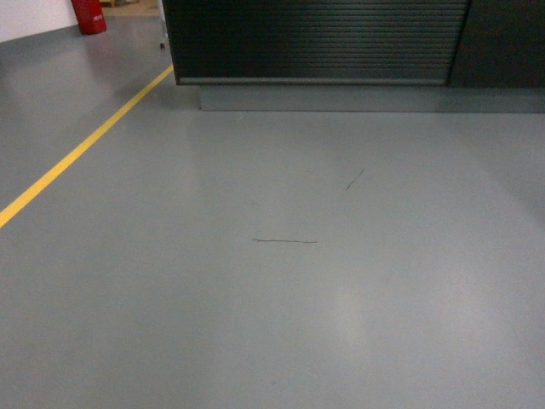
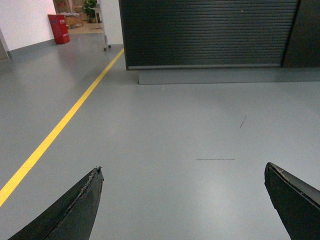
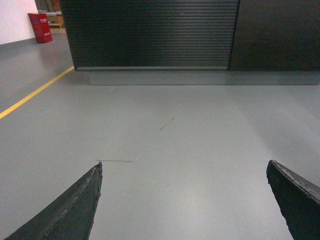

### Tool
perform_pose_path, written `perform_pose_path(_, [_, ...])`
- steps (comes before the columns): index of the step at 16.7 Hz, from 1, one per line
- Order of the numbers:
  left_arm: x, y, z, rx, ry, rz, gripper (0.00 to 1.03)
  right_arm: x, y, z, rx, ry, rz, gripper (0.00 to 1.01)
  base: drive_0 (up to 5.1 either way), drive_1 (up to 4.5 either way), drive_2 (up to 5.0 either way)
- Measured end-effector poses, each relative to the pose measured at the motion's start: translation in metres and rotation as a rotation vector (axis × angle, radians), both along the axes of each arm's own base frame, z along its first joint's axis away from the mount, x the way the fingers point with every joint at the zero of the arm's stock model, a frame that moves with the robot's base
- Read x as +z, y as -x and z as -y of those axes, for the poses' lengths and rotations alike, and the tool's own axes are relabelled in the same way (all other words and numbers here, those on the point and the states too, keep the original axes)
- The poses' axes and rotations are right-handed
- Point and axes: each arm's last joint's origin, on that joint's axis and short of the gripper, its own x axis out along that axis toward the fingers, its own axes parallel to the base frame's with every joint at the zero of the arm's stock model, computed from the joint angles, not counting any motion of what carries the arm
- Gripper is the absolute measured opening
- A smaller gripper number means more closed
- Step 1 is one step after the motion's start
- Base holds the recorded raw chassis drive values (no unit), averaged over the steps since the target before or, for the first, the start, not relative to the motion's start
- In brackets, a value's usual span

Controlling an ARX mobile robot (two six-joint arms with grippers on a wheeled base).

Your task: Place dark red mango on scale at checkout

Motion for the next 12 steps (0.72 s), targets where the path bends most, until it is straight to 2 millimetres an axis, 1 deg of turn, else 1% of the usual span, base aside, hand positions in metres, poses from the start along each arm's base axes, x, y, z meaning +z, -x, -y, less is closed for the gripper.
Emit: perform_pose_path(12, [0.0,0.0,0.0,0.0,0.0,0.0,0.98,0.0,0.0,0.0,0.0,0.0,0.0,0.98,0.0,0.0,0.0])
